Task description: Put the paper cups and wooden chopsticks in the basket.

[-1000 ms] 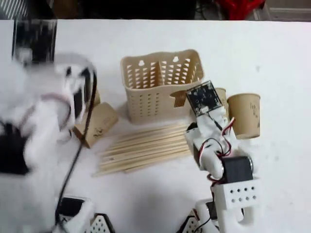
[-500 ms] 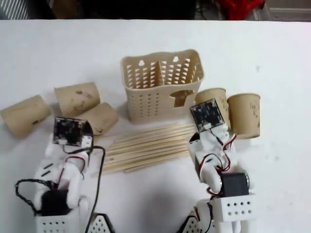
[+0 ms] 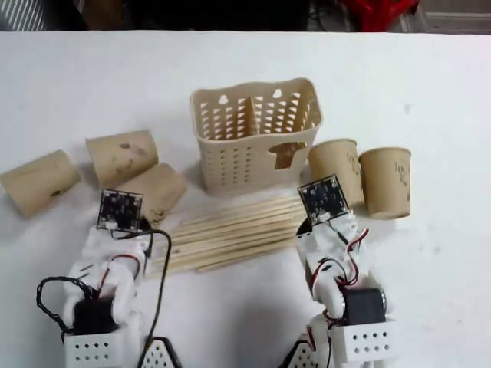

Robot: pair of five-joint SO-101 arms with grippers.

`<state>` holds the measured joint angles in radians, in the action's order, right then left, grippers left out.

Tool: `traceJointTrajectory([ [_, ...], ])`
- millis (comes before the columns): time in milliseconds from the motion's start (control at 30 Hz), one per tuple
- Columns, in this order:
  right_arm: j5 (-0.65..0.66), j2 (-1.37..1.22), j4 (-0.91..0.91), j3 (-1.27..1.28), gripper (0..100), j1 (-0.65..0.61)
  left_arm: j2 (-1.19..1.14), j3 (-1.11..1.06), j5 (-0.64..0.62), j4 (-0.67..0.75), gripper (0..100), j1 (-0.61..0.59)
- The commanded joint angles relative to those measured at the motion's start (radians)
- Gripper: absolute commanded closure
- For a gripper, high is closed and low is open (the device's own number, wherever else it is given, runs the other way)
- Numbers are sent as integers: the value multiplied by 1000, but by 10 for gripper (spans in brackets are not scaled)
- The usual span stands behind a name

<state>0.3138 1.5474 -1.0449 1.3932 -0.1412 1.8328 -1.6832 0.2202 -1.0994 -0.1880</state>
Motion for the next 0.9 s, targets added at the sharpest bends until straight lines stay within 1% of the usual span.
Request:
traceJointTrajectory([
  [0, -2, 38, 16, -3, 968, 12, -7, -11, 3, -180, 877, -10],
  [167, -2, 48, -12, -3, 967, 13, -7, -11, 5, -186, 877, -8],
  [867, -2, 48, -12, -3, 967, 13, -7, -11, 3, -186, 877, -7],
])
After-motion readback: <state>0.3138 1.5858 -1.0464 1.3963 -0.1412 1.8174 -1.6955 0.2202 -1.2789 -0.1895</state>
